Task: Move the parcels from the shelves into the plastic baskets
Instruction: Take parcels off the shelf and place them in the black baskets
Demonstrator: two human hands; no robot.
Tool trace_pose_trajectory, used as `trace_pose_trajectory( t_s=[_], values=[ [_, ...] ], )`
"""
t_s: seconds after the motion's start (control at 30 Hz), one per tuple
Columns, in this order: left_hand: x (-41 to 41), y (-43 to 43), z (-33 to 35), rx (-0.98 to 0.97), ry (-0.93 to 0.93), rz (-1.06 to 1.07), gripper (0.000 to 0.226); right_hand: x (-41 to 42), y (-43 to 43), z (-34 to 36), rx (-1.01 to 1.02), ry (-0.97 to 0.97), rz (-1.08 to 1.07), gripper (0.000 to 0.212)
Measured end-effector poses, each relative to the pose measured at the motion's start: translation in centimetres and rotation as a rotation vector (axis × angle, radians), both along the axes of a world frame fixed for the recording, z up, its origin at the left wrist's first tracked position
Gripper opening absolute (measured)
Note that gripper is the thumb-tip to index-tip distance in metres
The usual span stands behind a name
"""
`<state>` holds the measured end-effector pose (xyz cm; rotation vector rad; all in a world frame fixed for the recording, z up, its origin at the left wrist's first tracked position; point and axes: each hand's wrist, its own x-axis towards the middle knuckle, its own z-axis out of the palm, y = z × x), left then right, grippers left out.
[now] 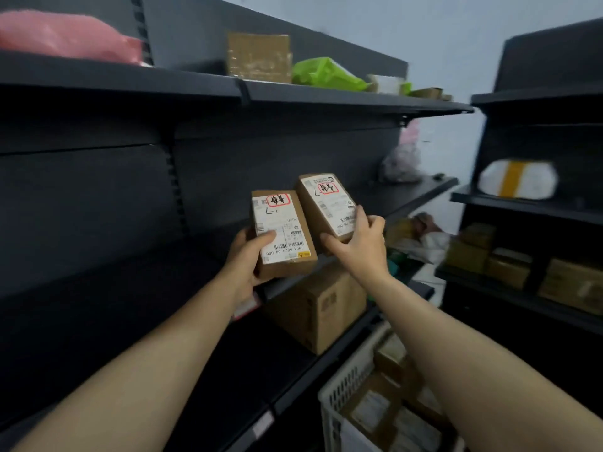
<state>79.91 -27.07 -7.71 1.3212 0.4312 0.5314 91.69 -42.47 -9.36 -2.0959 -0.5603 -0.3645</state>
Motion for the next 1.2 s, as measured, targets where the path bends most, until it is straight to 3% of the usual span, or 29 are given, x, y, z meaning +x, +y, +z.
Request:
trace_pose_trajectory(
  t_s=[0.37,0.7,0.93,1.03,1.2],
  values=[
    [8.7,-27.6,-7.7,0.077,0.192,-0.554,0.048,-2.4,-32.6,-7.1,-0.082,0.291,-0.473,0.09],
    [11.2,-55.1,-22.7,0.402,0.49,-1.036,0.065,-8.6,-62.4,-19.3,-0.397,0.883,-0.768,0.086],
    [12.2,-63.6,-31.5,0.681,0.609,-1.236,0.076,-10.6,-69.6,-28.2,-0.685,1.129,-0.742,0.088],
    [13.7,-66.0,-34.6,0.795,0.633,-1.342,0.077,-10.6,-70.3,-31.9,-0.606,1.232,-0.805,0.078],
    [16.1,-70.2,-40.4,0.869,0.659,-1.502,0.081,-10.1,-71.6,-37.5,-0.5,1.345,-0.933,0.086]
  ],
)
